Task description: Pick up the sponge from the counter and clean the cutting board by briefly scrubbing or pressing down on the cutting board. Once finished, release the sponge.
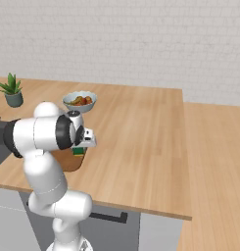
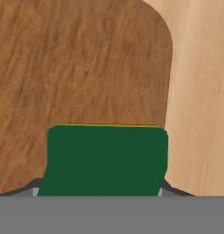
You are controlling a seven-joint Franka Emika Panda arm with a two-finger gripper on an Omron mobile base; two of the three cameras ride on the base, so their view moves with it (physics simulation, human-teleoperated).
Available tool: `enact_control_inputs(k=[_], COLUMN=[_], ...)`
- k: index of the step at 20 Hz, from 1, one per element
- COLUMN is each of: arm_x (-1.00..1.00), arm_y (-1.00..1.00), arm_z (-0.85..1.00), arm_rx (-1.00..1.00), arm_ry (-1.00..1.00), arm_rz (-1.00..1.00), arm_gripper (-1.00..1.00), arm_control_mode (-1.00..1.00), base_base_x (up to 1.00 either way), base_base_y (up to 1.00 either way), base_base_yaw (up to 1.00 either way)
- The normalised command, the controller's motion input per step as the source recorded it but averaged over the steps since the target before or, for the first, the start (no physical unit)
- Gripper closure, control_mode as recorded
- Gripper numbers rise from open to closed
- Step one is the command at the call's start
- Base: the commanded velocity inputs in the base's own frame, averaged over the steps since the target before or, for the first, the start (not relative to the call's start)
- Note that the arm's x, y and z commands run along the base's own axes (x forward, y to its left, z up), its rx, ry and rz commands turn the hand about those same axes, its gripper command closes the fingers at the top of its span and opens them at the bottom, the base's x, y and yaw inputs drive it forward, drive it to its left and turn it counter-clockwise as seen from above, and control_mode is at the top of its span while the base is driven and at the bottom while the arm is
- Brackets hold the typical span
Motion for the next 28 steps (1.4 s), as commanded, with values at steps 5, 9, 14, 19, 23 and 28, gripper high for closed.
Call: enact_control_inputs(k=[5, 9, 14, 19, 23, 28], arm_x=[-0.53, -0.03, -0.05, -0.16, -0.19, -0.43], arm_y=[0.00, 0.20, 0.60, 0.70, 0.63, 0.40], arm_z=[-0.11, -0.02, 0.00, 0.00, 0.00, 0.00], arm_rx=[0.01, 0.00, 0.00, 0.00, 0.00, 0.00], arm_ry=[0.00, 0.00, -0.02, -0.03, -0.05, -0.06], arm_rz=[0.00, 0.00, 0.01, 0.02, 0.02, 0.01], arm_gripper=[1.00, 1.00, 1.00, 1.00, 1.00, 1.00], arm_control_mode=[-1.00, -1.00, -1.00, -1.00, -1.00, -1.00], base_base_x=[0.00, 0.00, 0.00, 0.00, 0.00, 0.00], base_base_y=[0.00, 0.00, 0.00, 0.00, 0.00, 0.00], base_base_yaw=[0.00, 0.00, 0.00, 0.00, 0.00, 0.00])
